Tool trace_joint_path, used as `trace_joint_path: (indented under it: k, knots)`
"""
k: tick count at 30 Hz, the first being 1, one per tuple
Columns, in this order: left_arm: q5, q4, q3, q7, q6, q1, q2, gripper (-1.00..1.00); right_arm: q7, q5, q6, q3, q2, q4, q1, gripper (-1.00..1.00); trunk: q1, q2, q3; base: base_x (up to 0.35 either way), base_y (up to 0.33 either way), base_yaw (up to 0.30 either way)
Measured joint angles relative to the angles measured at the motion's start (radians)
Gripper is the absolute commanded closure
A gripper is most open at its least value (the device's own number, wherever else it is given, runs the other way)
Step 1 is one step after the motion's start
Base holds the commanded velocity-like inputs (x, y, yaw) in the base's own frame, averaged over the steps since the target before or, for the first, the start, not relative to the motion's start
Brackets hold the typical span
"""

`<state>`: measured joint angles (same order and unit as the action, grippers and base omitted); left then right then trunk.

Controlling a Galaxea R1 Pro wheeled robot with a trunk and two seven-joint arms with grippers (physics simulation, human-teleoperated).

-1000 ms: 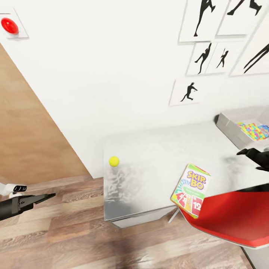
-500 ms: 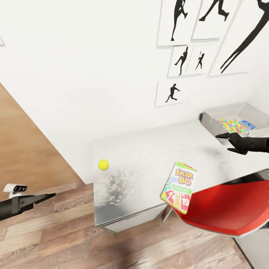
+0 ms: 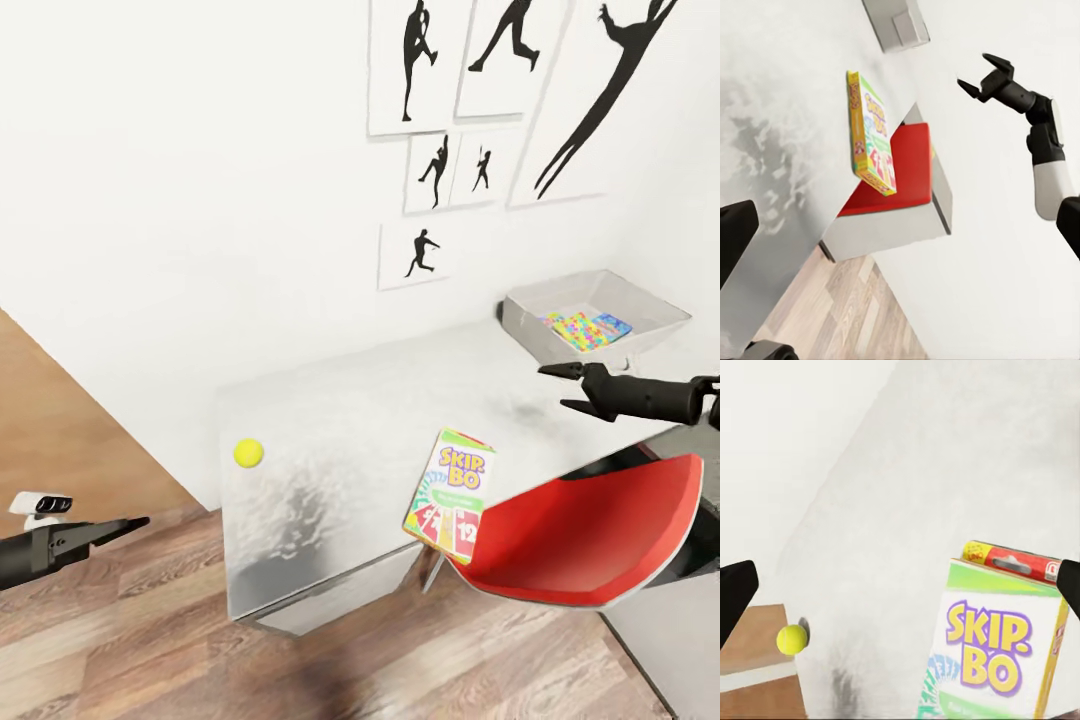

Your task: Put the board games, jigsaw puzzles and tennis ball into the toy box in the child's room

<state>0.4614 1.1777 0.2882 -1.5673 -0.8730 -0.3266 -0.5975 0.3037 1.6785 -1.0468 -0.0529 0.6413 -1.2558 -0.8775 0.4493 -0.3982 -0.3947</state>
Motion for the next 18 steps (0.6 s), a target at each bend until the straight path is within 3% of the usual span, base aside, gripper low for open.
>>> trace_joint_path:
  k: [5,7,14,18]
  knots:
    - [0.000,0.000,0.000,0.000,0.000,0.000,0.000,-1.00,-0.001,0.075,0.000,0.008,0.001,-0.092,0.067,-1.00,0.000,0.000,0.006,0.000,0.000,-0.196]
    - [0.000,0.000,0.000,0.000,0.000,0.000,0.000,-1.00,-0.001,0.101,0.000,0.029,0.001,-0.141,0.108,-1.00,0.000,0.000,0.009,0.000,0.000,-0.196]
    - [0.000,0.000,0.000,0.000,0.000,0.000,0.000,-1.00,-0.016,0.135,0.002,0.158,-0.001,-0.281,0.238,-1.00,0.000,0.000,0.018,0.000,0.000,-0.196]
    - [0.000,0.000,-0.001,0.000,0.000,0.000,0.001,-1.00,-0.081,0.144,0.003,0.227,-0.002,-0.313,0.299,-1.00,0.000,0.000,0.023,0.000,0.000,-0.196]
